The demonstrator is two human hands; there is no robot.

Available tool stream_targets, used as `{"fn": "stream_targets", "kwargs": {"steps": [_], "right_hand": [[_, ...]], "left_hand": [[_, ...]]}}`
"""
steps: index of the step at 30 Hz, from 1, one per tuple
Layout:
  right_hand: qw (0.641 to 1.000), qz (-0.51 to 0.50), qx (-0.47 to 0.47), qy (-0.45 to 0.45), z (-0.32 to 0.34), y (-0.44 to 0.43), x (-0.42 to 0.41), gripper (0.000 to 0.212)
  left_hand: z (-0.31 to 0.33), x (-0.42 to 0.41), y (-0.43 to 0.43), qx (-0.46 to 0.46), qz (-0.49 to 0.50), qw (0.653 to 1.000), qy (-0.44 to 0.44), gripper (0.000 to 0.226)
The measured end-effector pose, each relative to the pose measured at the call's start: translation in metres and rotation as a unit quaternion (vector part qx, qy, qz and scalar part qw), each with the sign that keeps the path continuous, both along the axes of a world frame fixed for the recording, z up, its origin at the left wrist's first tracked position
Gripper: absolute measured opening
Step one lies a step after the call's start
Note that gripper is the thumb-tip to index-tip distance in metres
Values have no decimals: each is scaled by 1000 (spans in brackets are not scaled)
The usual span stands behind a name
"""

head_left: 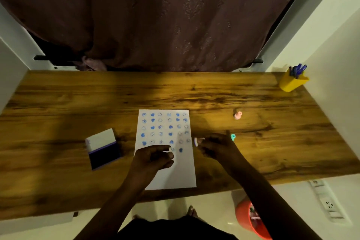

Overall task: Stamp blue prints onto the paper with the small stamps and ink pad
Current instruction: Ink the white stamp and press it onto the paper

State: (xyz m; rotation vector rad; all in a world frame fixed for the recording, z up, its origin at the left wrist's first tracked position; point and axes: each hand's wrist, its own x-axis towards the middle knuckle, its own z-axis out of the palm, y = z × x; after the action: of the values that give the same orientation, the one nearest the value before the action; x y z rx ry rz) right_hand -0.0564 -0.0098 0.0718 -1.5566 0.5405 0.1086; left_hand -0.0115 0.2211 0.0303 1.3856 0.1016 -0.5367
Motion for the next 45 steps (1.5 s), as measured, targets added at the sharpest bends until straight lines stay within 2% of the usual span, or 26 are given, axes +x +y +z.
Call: {"fn": "stream_targets", "kwargs": {"steps": [5, 14, 19, 22, 25, 27, 29, 31, 33, 36, 38, 42, 45], "right_hand": [[998, 68, 2, -2, -3, -5, -29, 13], [997, 60, 45, -24, -13, -34, -47, 22], [996, 70, 54, -11, -17, -52, -58, 26], [993, 87, 73, -8, -23, -69, -64, 28], [992, 94, 85, 3, -28, -84, -66, 29], [994, 107, 38, 6, -32, -93, -63, 27], [985, 119, -122, 8, -39, -103, -56, 23], [939, 113, -325, 6, -49, -112, -47, 21], [905, 85, -416, 0, -59, -115, -40, 19], [885, 73, -460, 7, -75, -115, -31, 19], [885, 74, -460, 15, -82, -114, -28, 22], [888, 82, -452, 25, -90, -116, -24, 19], [888, 84, -451, 27, -93, -116, -22, 20]], "left_hand": [[2, -13, -33, 9, -83, 996, -19, 32], [7, -20, -68, 21, -129, 990, -54, 46], [0, -24, -83, 79, -169, 978, -89, 25], [-5, -28, -94, 118, -205, 964, -118, 34], [-13, -31, -105, 134, -209, 959, -139, 28], [-13, -33, -115, 147, -222, 954, -138, 35], [-14, -32, -122, 174, -240, 946, -131, 48], [-17, -30, -128, 178, -232, 953, -73, 48], [-19, -26, -131, 178, -205, 962, -41, 47], [-20, -23, -130, 185, -169, 968, -20, 44], [-20, -21, -127, 196, -153, 968, -17, 45], [-20, -20, -121, 193, -131, 972, -27, 29], [-19, -19, -121, 186, -120, 975, -24, 26]]}}
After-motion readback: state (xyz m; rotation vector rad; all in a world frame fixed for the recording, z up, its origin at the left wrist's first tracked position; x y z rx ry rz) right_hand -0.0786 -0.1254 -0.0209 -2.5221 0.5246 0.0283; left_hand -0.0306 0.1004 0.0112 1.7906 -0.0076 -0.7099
